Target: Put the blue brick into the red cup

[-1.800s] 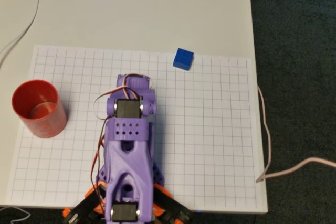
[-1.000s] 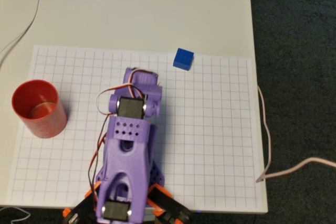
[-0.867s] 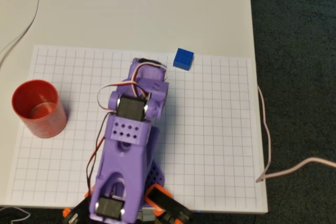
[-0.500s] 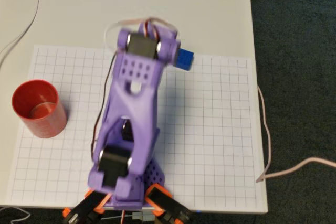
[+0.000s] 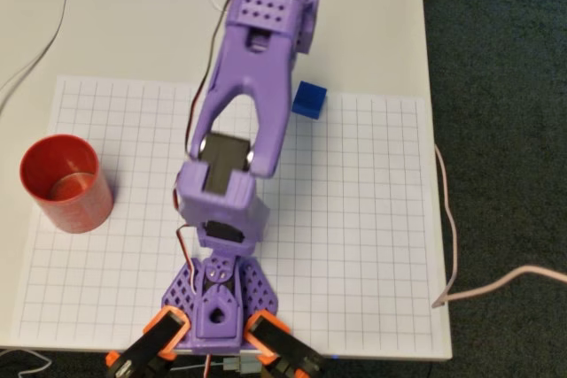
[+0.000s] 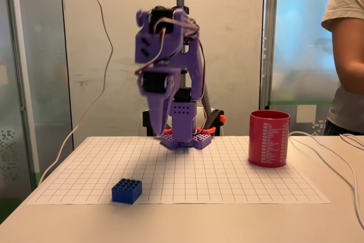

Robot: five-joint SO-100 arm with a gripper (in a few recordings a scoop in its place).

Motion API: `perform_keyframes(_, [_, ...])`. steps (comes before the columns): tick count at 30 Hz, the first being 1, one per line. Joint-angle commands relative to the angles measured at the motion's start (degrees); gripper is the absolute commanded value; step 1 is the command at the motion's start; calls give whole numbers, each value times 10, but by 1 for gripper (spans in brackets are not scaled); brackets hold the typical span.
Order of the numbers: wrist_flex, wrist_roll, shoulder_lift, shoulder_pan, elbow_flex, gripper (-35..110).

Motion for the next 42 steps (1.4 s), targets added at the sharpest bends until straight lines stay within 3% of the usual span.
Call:
perform_keyframes(1, [-40, -23, 7, 62, 6, 0])
perform_keyframes(11, [-185, -53, -37, 40, 50, 0])
perform_keyframes(18, [-154, -52, -41, 16, 28, 0])
perform_keyframes(21, [-119, -57, -48, 16, 24, 23])
perform_keyframes(22, [-106, -47, -50, 20, 25, 53])
perform_keyframes(23, [-104, -53, -54, 25, 27, 60])
perform_keyframes(42, [-157, -98, -182, 78, 18, 60])
